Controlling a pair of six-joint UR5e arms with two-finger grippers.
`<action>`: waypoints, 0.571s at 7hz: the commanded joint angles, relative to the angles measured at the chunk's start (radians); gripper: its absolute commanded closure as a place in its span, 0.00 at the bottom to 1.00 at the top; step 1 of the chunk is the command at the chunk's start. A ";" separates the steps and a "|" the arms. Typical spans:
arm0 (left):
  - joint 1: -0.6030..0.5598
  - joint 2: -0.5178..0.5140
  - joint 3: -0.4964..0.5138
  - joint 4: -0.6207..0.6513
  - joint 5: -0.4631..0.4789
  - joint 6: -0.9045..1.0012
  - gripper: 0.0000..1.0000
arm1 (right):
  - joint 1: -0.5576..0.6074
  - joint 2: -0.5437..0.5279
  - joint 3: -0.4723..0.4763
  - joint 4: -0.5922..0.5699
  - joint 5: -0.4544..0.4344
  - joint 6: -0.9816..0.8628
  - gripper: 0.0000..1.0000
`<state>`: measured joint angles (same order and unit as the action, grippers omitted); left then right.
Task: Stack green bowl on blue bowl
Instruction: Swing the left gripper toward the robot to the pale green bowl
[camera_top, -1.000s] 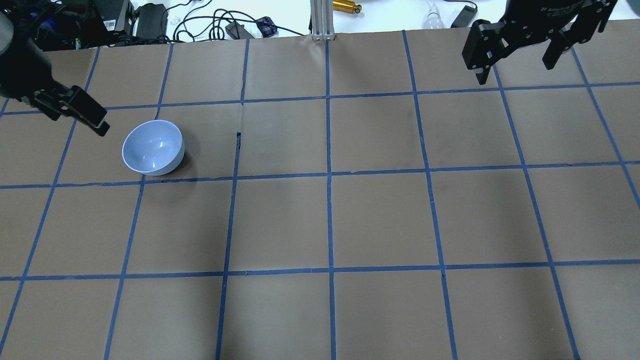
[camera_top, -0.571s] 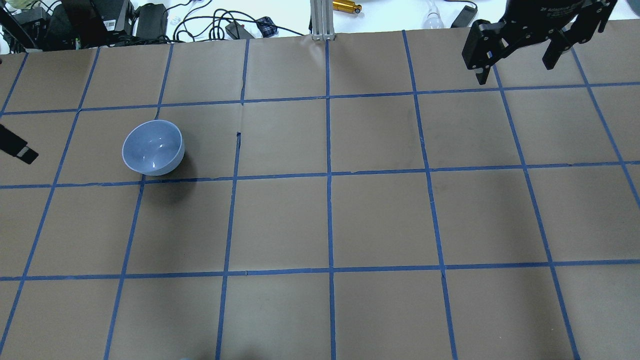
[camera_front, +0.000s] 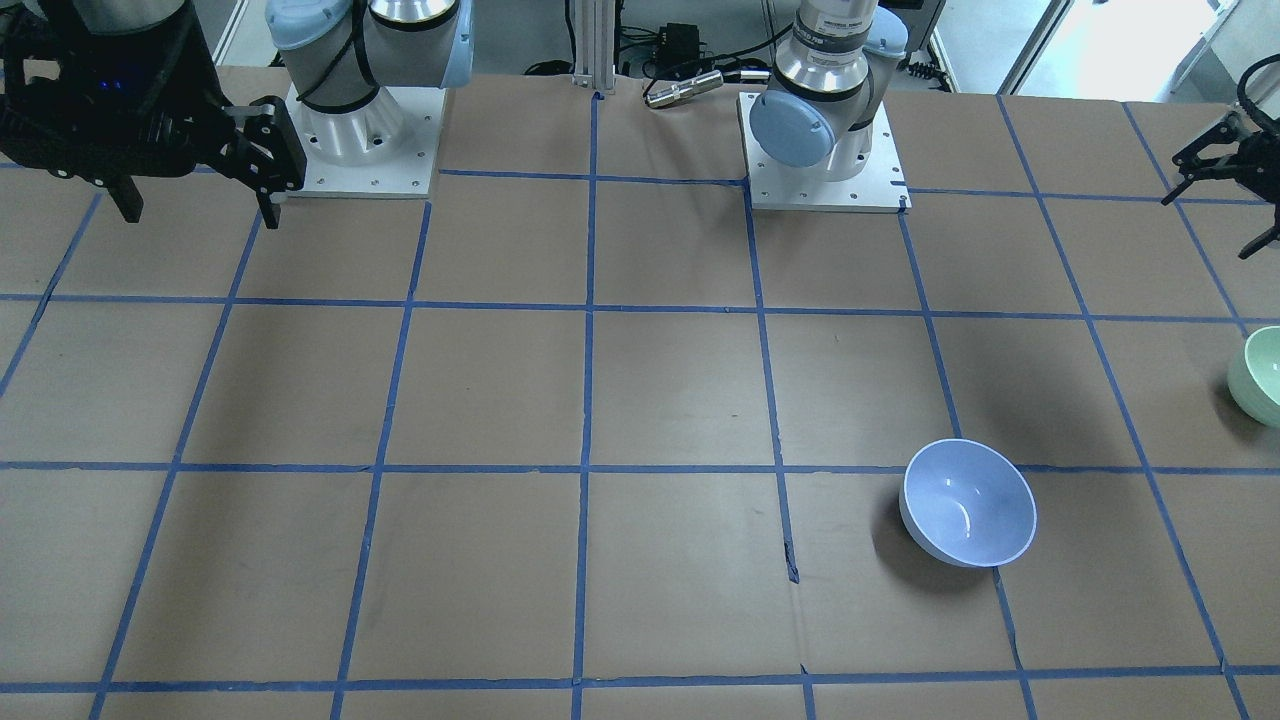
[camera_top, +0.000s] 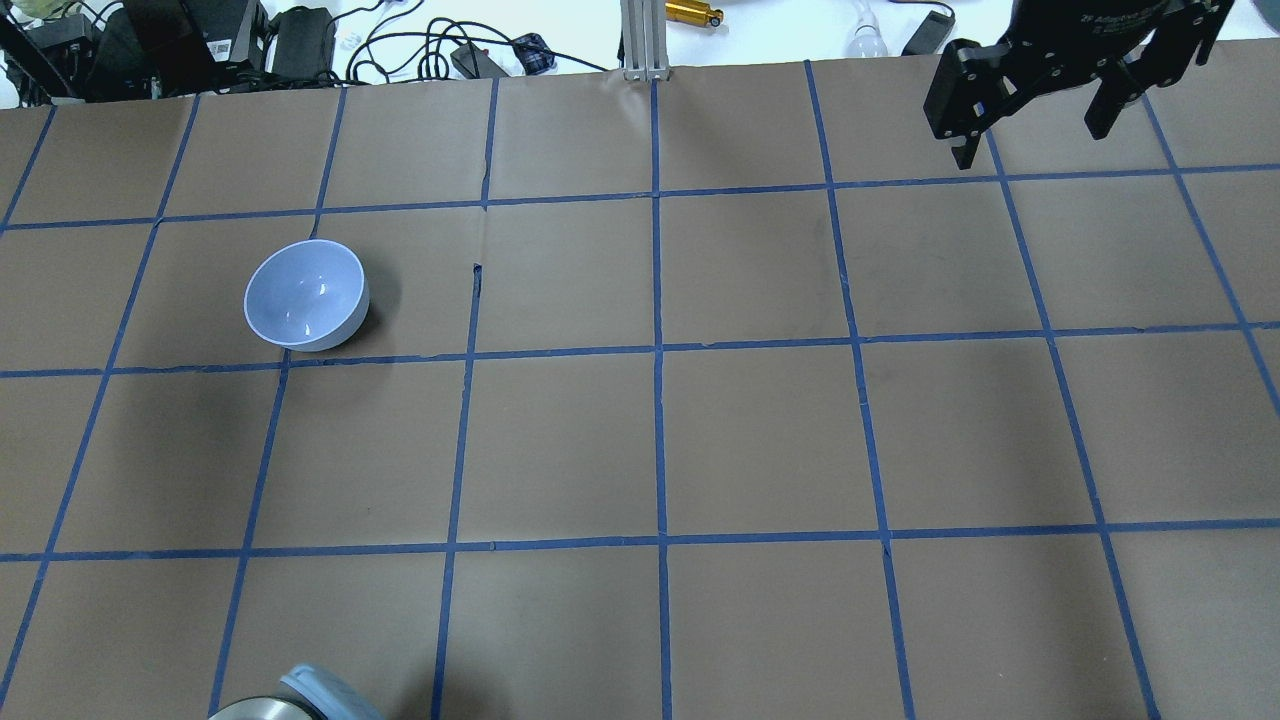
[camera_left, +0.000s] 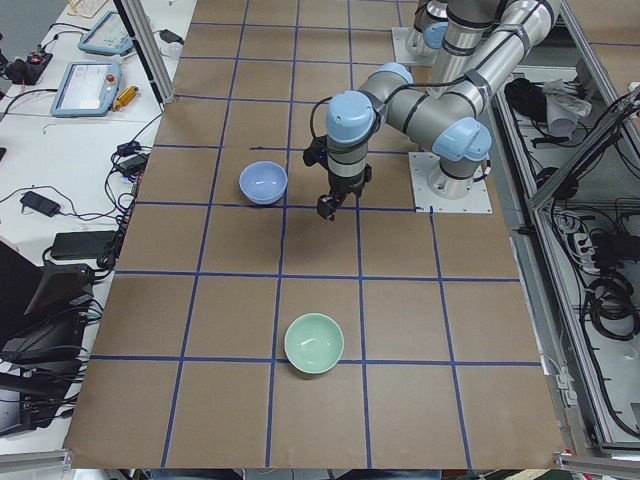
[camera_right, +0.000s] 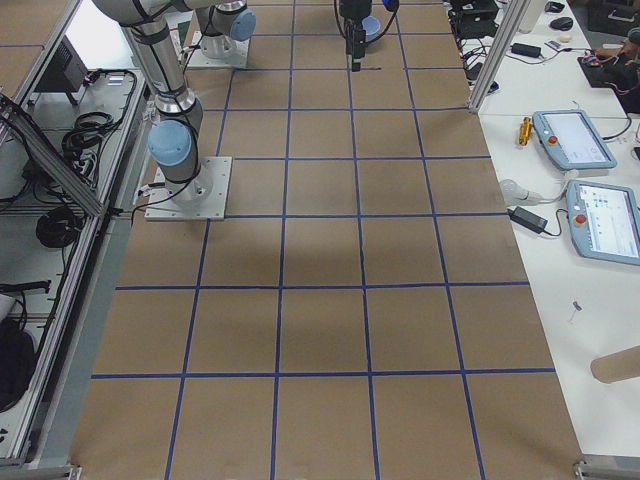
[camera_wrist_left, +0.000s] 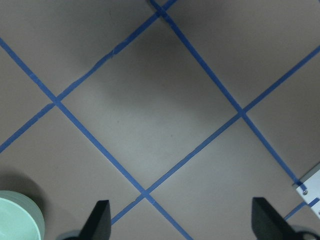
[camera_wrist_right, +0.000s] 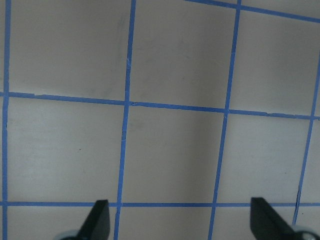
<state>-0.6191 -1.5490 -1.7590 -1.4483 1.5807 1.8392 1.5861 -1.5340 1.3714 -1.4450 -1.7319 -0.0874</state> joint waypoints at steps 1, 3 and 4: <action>0.108 -0.074 -0.043 0.194 -0.008 0.460 0.00 | 0.000 0.000 0.000 0.000 0.000 0.000 0.00; 0.169 -0.170 -0.027 0.239 -0.007 0.596 0.00 | 0.000 0.000 0.000 0.000 0.000 0.000 0.00; 0.189 -0.222 -0.011 0.319 -0.007 0.715 0.00 | 0.000 0.000 0.000 0.000 0.000 0.000 0.00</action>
<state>-0.4606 -1.7103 -1.7862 -1.2054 1.5752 2.4222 1.5861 -1.5340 1.3714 -1.4450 -1.7319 -0.0875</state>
